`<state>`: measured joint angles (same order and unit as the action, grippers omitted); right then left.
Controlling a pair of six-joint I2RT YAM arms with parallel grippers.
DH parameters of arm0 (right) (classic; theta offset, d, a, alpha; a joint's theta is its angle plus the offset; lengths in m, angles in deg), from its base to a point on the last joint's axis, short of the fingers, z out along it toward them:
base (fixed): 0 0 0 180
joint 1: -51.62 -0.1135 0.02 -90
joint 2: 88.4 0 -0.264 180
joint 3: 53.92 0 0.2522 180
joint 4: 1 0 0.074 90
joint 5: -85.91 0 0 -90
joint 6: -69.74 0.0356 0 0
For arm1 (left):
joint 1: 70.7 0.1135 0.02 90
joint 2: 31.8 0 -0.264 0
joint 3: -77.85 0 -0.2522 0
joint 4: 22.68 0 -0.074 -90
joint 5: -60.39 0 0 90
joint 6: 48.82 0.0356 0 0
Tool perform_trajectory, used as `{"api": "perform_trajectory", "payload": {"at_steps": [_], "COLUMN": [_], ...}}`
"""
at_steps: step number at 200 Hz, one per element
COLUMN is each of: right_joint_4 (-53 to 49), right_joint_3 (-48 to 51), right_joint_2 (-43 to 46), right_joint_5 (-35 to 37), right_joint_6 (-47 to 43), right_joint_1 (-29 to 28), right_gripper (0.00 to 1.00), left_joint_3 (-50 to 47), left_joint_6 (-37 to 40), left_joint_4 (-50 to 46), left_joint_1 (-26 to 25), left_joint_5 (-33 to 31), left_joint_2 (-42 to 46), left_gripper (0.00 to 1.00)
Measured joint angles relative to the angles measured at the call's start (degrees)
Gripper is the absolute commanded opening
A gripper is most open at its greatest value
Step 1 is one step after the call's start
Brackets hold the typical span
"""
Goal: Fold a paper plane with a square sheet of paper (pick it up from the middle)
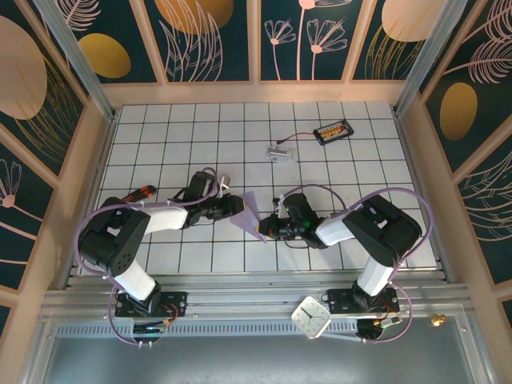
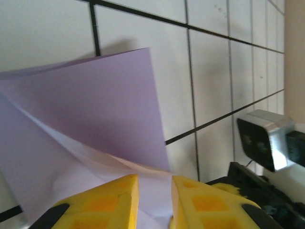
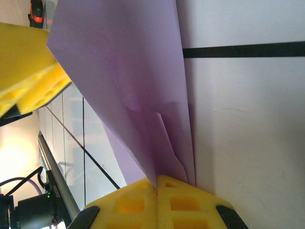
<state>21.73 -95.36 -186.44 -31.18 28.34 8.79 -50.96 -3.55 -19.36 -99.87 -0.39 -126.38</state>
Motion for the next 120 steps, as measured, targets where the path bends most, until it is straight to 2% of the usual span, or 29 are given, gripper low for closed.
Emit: {"api": "perform_trajectory", "payload": {"at_steps": [59,120], "right_joint_4": [0.24,1.22], "right_joint_3": [0.11,0.46], "right_joint_2": [-0.02,-0.22], "right_joint_5": [-0.02,-0.07], "right_joint_6": [0.00,0.13], "right_joint_1": [0.00,0.09], "right_gripper": [0.00,0.00], "left_joint_3": [0.72,3.10], "left_joint_6": [0.13,0.11], "left_joint_4": [-0.42,0.94], "left_joint_1": [0.00,0.00], "left_joint_5": [0.15,1.57], "left_joint_2": [-3.15,-6.45], "left_gripper": [0.30,0.30]}}
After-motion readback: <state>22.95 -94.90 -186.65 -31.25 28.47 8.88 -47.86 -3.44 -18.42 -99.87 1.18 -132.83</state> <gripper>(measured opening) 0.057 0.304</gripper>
